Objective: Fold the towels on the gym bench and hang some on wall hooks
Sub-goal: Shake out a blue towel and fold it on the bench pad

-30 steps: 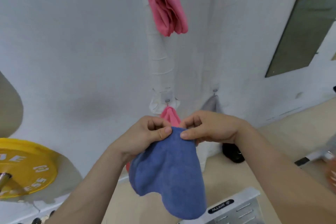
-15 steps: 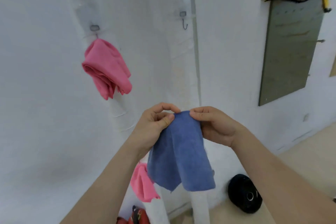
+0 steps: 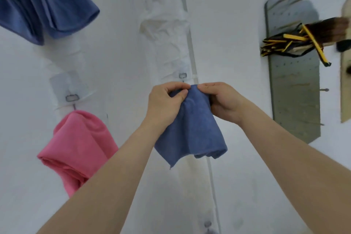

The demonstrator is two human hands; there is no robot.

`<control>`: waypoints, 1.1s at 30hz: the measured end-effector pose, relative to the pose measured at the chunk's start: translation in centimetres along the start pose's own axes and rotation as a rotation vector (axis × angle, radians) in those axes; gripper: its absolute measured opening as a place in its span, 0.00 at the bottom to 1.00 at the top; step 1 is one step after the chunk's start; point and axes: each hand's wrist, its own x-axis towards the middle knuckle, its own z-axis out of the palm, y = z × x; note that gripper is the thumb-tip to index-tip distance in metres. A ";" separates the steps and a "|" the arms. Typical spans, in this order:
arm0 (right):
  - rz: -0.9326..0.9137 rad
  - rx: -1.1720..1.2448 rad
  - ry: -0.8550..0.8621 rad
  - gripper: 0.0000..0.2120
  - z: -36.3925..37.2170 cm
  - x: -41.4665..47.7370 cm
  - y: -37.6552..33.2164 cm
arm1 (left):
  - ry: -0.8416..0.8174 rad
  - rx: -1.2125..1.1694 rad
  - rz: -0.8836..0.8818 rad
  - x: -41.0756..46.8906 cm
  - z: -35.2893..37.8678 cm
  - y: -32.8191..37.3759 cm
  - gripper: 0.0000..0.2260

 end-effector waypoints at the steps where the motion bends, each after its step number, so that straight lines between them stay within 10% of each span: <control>1: -0.015 -0.036 0.029 0.16 0.1 1.3 -0.4 | 0.016 0.038 0.031 1.3 0.1 -0.3 0.07; 10: -0.118 -0.446 0.302 0.05 -1.2 9.3 -0.6 | -0.122 0.565 0.191 8.8 1.8 -3.6 0.12; 16: -0.054 -0.417 0.423 0.10 -1.8 9.4 3.5 | -0.011 0.307 0.050 6.1 3.7 -7.9 0.10; 24: -0.137 -0.575 0.238 0.11 -0.9 6.8 2.2 | 0.041 0.761 0.212 4.1 4.1 -7.2 0.12; 33: -0.135 -0.874 0.156 0.14 0.5 4.7 3.4 | -0.223 0.207 -0.067 1.3 2.8 -6.3 0.23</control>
